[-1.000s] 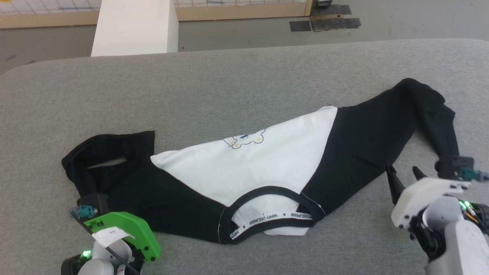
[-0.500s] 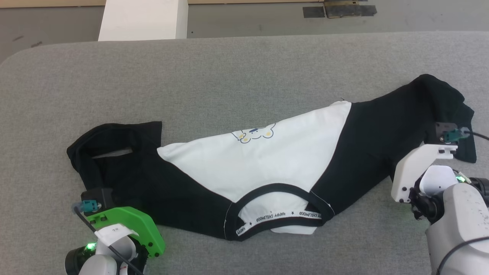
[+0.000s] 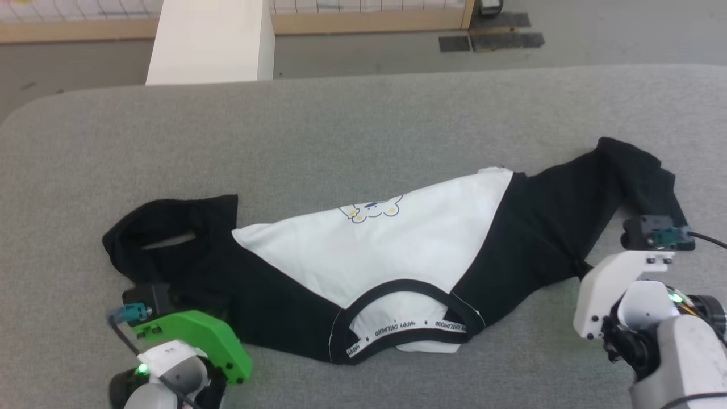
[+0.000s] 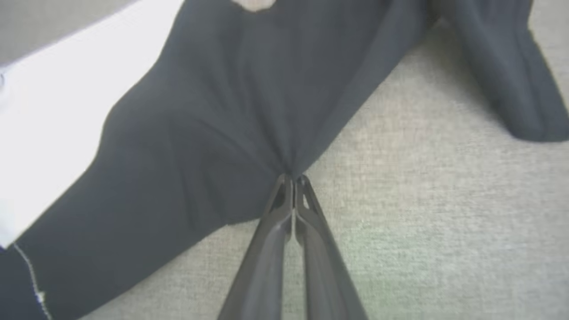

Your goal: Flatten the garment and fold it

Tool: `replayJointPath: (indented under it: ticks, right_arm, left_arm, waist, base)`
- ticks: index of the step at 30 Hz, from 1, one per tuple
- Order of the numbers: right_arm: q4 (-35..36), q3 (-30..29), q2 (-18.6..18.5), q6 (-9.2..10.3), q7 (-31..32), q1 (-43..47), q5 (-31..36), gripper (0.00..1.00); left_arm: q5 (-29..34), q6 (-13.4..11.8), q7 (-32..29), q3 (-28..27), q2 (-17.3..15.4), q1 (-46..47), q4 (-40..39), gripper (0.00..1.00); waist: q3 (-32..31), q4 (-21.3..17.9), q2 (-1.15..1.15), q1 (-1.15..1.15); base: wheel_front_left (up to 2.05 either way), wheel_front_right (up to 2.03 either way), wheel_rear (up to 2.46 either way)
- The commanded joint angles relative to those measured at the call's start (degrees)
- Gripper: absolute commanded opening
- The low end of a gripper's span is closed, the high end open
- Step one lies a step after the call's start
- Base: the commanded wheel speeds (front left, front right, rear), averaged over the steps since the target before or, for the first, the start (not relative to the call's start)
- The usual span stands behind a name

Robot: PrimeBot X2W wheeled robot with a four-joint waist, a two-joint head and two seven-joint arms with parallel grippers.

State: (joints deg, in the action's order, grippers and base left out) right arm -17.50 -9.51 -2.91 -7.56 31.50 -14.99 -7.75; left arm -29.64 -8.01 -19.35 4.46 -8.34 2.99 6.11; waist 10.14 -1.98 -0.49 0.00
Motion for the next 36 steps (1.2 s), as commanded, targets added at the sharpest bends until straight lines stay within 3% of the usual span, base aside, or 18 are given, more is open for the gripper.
replayJointPath:
  ticks: [1, 8, 12, 16, 22, 26, 36]
  right_arm:
    - [3.16, 0.12, 0.03, 0.08, 0.29, 1.5, -0.68, 0.0]
    - [23.88, -0.03, -2.08, 0.08, 6.31, 4.96, -1.03, 0.0]
    - [31.94, 0.74, -5.62, 0.08, 10.38, 3.3, -2.11, 0.0]
    - [34.91, 1.97, -9.82, 0.08, 13.67, -1.6, -3.55, 0.0]
    - [32.15, 4.37, -14.53, 0.08, 16.78, -14.38, -6.37, 0.0]
    - [27.21, 6.47, -16.71, 0.08, 16.82, -25.2, -6.85, 0.0]
    - [12.23, 9.8, -16.12, 0.08, 10.32, -52.99, -3.1, 0.0]
  left_arm:
    - [-2.41, 1.5, 0.24, -0.14, 0.89, -0.37, -2.14, 0.0]
    - [-10.84, 6.5, -3.32, -2.41, -0.19, 1.5, -16.93, 0.0]
    - [-15.87, 6.88, -7.52, -3.37, -0.55, 5.91, -23.34, 0.0]
    - [-19.27, 6.0, -11.61, -3.74, -1.03, 13.04, -25.22, 0.0]
    - [-22.32, 2.23, -14.38, -5.57, -0.19, 27.73, -21.9, 0.0]
    - [-21.09, -0.41, -14.06, -6.21, -0.23, 38.56, -16.79, 0.0]
    - [-16.9, -4.92, -6.02, -8.6, 0.41, 65.69, -1.73, 0.0]
  waist:
    - [-2.06, -0.73, 0.48, 0.0]
    - [-5.0, -1.71, 0.48, 0.0]
    - [-5.55, -1.83, 0.48, 0.0]
    - [-5.21, -1.87, 0.48, 0.0]
    - [-1.26, -2.59, 0.48, 0.0]
    - [2.85, -3.22, 0.48, 0.0]
    - [15.1, -5.15, 0.48, 0.0]
  base:
    - [0.0, 0.0, 0.0]
    - [0.0, 0.0, 0.0]
    - [0.0, 0.0, 0.0]
    - [0.0, 0.0, 0.0]
    - [0.0, 0.0, 0.0]
    - [0.0, 0.0, 0.0]
    - [0.0, 0.0, 0.0]
